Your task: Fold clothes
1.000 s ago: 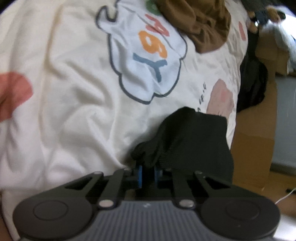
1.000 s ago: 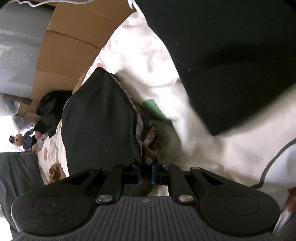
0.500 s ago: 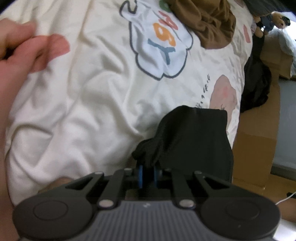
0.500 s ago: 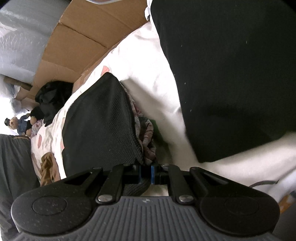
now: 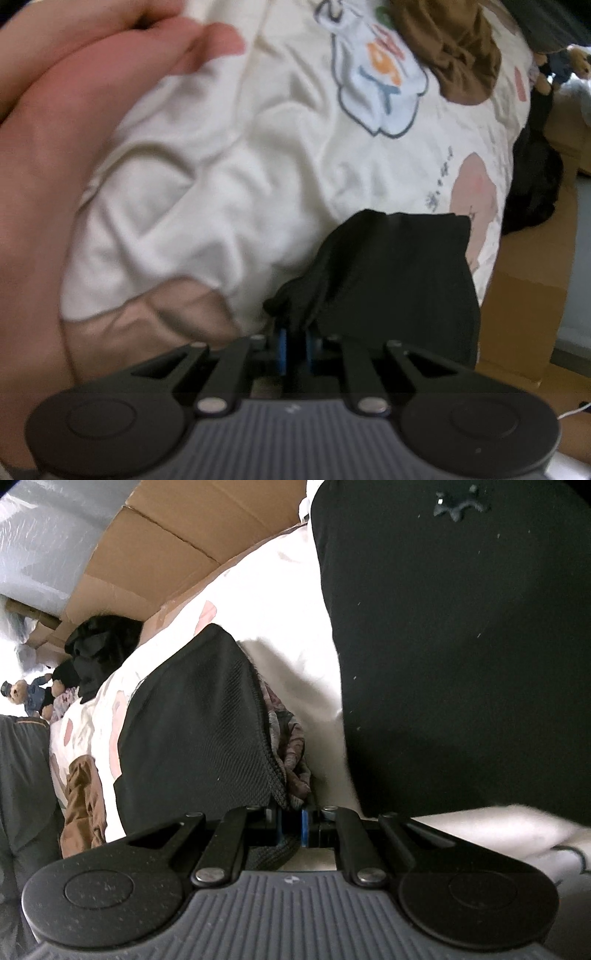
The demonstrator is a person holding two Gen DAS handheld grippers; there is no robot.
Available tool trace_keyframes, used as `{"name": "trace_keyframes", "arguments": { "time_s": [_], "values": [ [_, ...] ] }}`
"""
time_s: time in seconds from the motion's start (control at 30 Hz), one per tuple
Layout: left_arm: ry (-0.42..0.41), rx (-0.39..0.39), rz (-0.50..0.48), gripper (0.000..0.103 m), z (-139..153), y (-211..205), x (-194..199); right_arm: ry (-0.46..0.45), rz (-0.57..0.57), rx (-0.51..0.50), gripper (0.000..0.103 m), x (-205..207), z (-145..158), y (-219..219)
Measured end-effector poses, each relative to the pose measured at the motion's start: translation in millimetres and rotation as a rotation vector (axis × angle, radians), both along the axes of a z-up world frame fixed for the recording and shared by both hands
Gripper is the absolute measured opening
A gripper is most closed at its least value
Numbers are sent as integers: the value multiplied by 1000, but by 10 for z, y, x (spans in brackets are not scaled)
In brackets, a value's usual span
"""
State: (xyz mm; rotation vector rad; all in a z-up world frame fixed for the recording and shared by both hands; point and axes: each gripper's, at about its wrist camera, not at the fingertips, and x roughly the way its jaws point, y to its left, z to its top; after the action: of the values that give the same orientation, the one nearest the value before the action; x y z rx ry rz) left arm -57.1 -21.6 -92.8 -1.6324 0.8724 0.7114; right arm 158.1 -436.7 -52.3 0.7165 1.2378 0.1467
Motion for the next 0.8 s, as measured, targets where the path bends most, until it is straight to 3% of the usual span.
{"name": "trace_keyframes", "arguments": {
  "time_s": [0.33, 0.53, 0.67, 0.8],
  "values": [
    [34, -1, 12, 12, -35, -256, -139, -17, 43, -32, 10, 13, 1, -123],
    [78, 50, 17, 18, 18, -255, -167, -15, 20, 8, 13, -37, -82, -197],
    [118, 63, 19, 31, 40, -278, -218, -16, -21, 52, 19, -76, -98, -301],
    [125, 66, 22, 31, 67, -279, -249, -27, -25, 41, 22, -86, -75, -281]
  ]
}}
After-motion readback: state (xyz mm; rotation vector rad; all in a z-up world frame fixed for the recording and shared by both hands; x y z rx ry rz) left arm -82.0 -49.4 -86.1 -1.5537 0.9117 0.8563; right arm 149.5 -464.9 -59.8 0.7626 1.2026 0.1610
